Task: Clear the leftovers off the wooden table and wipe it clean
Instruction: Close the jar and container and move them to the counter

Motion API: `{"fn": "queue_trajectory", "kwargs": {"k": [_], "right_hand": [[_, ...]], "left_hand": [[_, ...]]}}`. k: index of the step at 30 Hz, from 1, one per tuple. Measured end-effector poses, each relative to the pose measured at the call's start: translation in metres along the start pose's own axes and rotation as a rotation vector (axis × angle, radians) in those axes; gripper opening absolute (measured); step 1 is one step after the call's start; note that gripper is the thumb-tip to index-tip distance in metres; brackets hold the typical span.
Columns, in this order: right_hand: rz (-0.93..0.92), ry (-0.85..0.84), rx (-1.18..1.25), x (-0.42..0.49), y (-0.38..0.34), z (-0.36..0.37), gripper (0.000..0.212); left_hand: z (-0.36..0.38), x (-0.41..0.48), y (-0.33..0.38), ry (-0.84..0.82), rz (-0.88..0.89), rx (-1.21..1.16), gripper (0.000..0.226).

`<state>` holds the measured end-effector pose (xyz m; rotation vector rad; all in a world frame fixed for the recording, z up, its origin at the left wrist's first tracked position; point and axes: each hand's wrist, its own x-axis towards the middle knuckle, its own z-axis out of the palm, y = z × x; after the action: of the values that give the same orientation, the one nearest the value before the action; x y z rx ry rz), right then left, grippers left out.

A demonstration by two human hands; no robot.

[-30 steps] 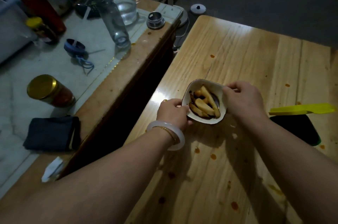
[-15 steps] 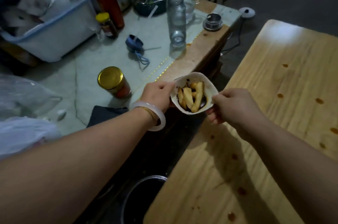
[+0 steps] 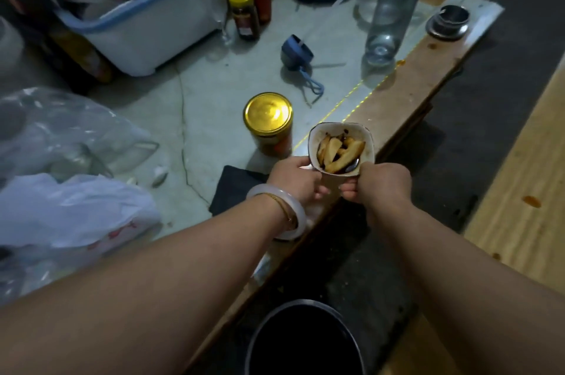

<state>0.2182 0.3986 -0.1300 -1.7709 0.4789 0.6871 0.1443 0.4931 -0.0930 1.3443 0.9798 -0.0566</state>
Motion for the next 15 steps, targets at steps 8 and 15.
{"fn": "queue_trajectory", "kwargs": {"k": [8,15], "right_hand": [[-0.063,-0.026,0.030,0.011,0.010,0.048,0.025],[-0.060,0.008,0.083,0.011,0.010,0.063,0.019]], "left_hand": [[-0.032,0.024,-0.013,-0.120,-0.053,0.016,0.049],[-0.037,0.025,-0.013,-0.182,-0.078,-0.083,0.055]]}}
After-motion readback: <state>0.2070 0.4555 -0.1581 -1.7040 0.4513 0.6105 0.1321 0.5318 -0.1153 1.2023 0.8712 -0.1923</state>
